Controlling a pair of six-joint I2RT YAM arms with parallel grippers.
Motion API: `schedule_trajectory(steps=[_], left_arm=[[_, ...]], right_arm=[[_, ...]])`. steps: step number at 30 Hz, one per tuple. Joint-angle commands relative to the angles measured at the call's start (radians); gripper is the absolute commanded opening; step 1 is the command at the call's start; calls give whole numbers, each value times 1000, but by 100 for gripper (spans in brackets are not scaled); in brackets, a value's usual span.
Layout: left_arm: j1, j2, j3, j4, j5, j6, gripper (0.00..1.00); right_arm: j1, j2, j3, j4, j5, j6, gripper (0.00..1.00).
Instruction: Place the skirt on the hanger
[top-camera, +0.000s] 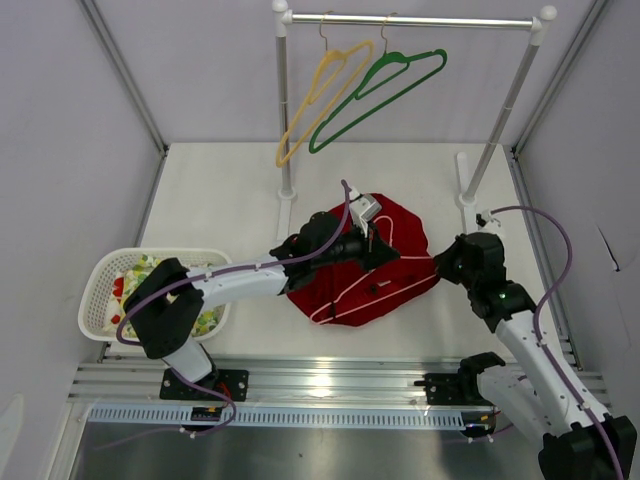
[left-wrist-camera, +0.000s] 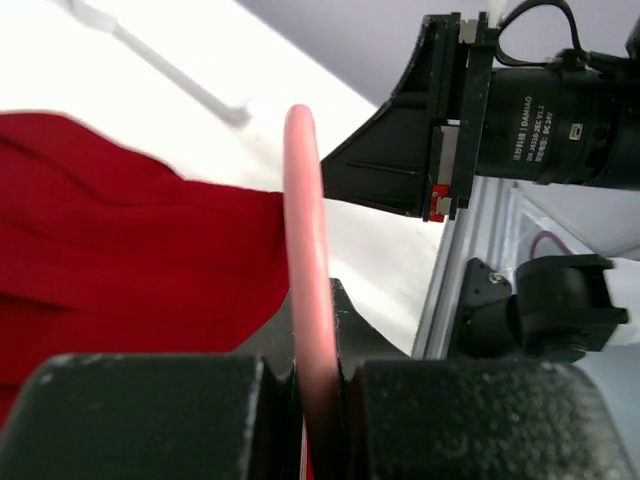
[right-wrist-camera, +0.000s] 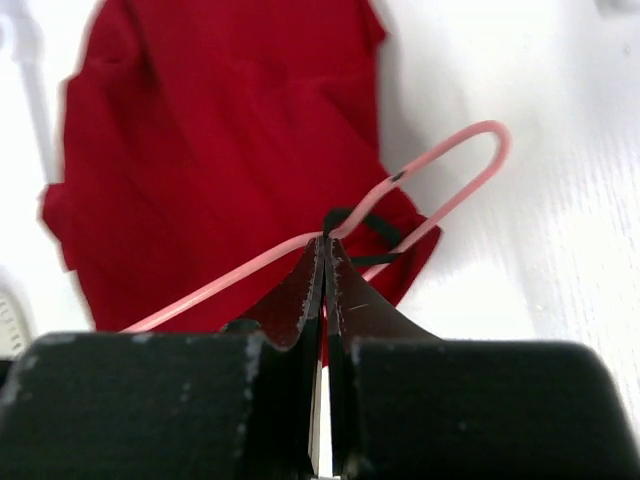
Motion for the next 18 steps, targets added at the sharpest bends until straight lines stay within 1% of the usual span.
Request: schedule_trajectory(steps=[1,5,8,12,15,16,17,18], left_arm=[[-1,-30,-9,91,179,-34,0],[13,-21,-22,163,271,-74,0],[21,-41,-30,166,249,-80,0],[36,-81,0,128,236,-67,0],[41,-105,42,68,247,-34,0],[44,-110,57,51,247,-15,0],[49,-116,60,37,251,-10,0],[64,-117,65,31,273,-11,0]], right_arm=[[7,-44,88,56,-73,-21,0],[7,-67,144,53,-100,-31,0],[9,-61,186,20,-109,-41,0],[9,-66,233,-15,-139,-50,0],[10,-69,269,-7,-223,-87,1],[9,-79,272,6,-250,-102,4],[9,-81,275,19,-277,-117,12],[10,-81,281,35,-340,-146,15]])
